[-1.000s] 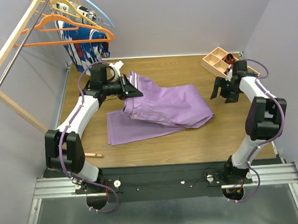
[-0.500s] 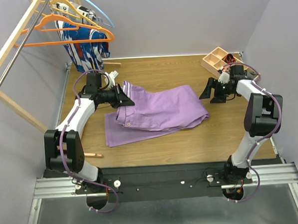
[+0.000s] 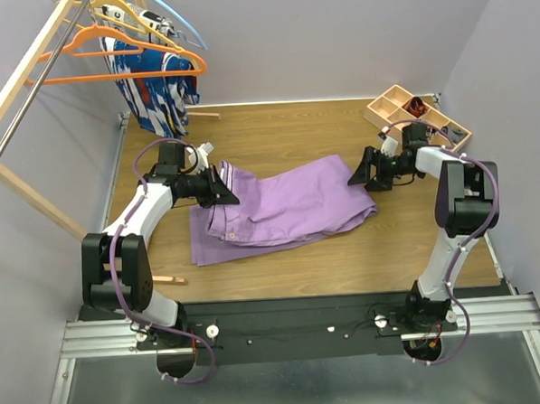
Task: Place the trousers on the hanger
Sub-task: Fold the trousers
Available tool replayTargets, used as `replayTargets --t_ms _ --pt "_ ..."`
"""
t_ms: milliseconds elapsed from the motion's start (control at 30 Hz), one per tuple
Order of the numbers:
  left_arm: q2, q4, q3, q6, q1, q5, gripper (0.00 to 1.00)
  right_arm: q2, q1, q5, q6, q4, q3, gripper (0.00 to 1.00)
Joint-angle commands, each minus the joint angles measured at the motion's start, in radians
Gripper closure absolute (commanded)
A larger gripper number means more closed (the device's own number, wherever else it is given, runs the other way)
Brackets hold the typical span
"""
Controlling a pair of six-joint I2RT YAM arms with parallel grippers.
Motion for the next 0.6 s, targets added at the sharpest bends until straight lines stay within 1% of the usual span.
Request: replayTargets --t_ms 0,100,133,200,233,267,300,367,400,467,500,567 --pt "-0.043 -0.009 -0.011 0.025 0.008 -0.014 1.00 0.062 0.045 -0.067 -0.001 0.018 -0.011 0.17" --pt "-0.039 0.000 -0.011 0.031 0.013 -0.017 1.00 0.074 0.063 -0.081 0.001 0.019 -0.014 0.33" --pt "-0.034 0.003 -0.009 0.031 0.014 -0.020 1.00 0.076 0.065 -0.084 0.006 0.021 -0.016 0.45" --pt "-0.028 0.005 -0.005 0.037 0.017 -0.020 1.00 0.071 0.065 -0.075 0.015 0.021 -0.022 0.59" --pt "-0.020 0.008 0.001 0.039 0.019 -0.022 1.00 0.068 0.065 -0.067 0.022 0.019 -0.024 0.77" --pt "-0.019 0.012 0.004 0.039 0.019 -0.024 1.00 0.062 0.065 -0.058 0.027 0.019 -0.027 0.90" --pt "-0.013 0.018 0.009 0.039 0.019 -0.024 1.00 0.054 0.065 -0.017 0.036 0.019 -0.033 0.99" --pt "0.007 0.035 0.030 0.034 0.020 -0.024 1.00 0.021 0.063 0.035 0.061 0.016 -0.039 0.99" --pt "0.017 0.047 0.040 0.025 0.019 -0.022 1.00 0.002 0.057 0.110 0.075 0.016 -0.046 0.99" --pt "0.056 0.081 0.087 0.017 0.019 -0.014 1.00 -0.050 0.045 0.195 0.131 0.013 -0.054 0.99" --pt "0.073 0.092 0.106 0.006 0.019 -0.010 1.00 -0.071 0.027 0.277 0.151 0.013 -0.059 0.99" --pt "0.127 0.129 0.167 -0.006 0.014 0.010 1.00 -0.134 0.007 0.354 0.190 0.004 -0.073 0.99"
